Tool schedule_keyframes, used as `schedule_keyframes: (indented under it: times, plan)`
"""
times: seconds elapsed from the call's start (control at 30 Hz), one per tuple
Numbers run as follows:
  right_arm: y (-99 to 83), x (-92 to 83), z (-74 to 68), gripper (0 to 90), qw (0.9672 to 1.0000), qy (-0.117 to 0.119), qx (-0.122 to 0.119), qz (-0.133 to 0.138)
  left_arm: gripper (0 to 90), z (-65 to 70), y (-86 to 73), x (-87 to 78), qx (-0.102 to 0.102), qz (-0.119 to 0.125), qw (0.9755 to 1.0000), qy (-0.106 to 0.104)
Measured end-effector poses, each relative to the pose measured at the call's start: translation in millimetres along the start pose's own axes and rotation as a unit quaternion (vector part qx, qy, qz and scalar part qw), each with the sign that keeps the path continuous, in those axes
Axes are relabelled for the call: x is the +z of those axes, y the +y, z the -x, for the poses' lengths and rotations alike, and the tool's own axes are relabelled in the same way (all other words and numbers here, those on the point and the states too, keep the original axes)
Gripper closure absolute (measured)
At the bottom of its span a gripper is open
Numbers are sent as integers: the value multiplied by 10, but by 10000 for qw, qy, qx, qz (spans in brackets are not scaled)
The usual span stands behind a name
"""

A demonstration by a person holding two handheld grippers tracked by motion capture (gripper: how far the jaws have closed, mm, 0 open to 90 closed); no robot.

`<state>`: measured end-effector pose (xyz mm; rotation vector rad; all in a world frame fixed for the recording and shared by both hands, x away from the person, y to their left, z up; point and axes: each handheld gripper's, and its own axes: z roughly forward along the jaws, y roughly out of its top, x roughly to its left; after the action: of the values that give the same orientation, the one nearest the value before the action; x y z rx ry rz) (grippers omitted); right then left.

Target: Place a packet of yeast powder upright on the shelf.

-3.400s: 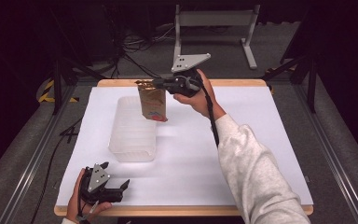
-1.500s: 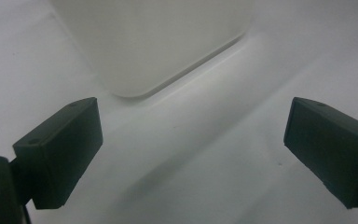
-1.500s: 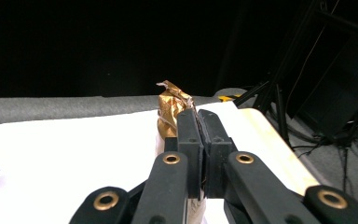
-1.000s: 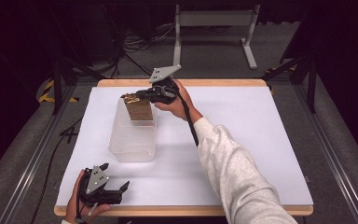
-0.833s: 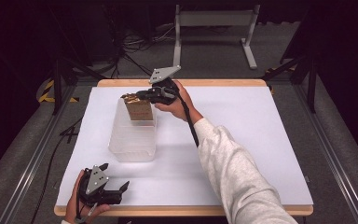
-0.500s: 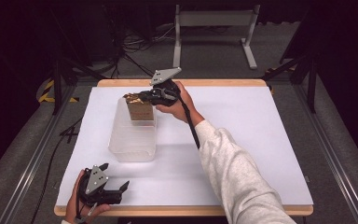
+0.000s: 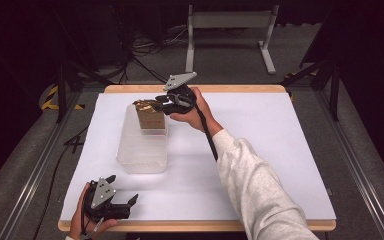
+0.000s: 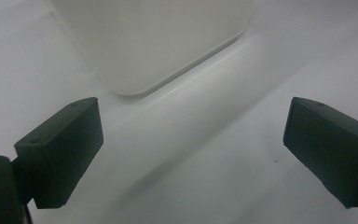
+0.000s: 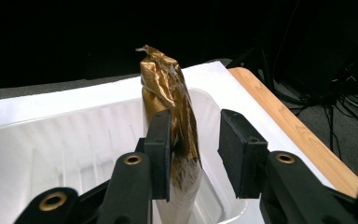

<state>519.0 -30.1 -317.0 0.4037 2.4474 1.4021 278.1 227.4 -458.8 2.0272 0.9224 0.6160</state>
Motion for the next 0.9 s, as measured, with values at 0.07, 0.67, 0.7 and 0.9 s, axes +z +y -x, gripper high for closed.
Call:
schedule_keyframes:
  times: [0.07,0.67,0.7,0.9]
  plan:
    - [10,-13,-8,625,10000,-43,-18,-9,56,1,-1,-4,15,-5,10000,5]
    - [-70,-408,-47,514,9983,-419,-120,-382,56,19,11,-2,62,-23,10000,32]
    - [-106,-474,-54,510,9978,-460,-161,-457,56,17,12,0,67,-35,10000,50]
    - [-204,-682,-51,475,9970,-564,-162,-511,56,29,20,4,97,-68,9999,70]
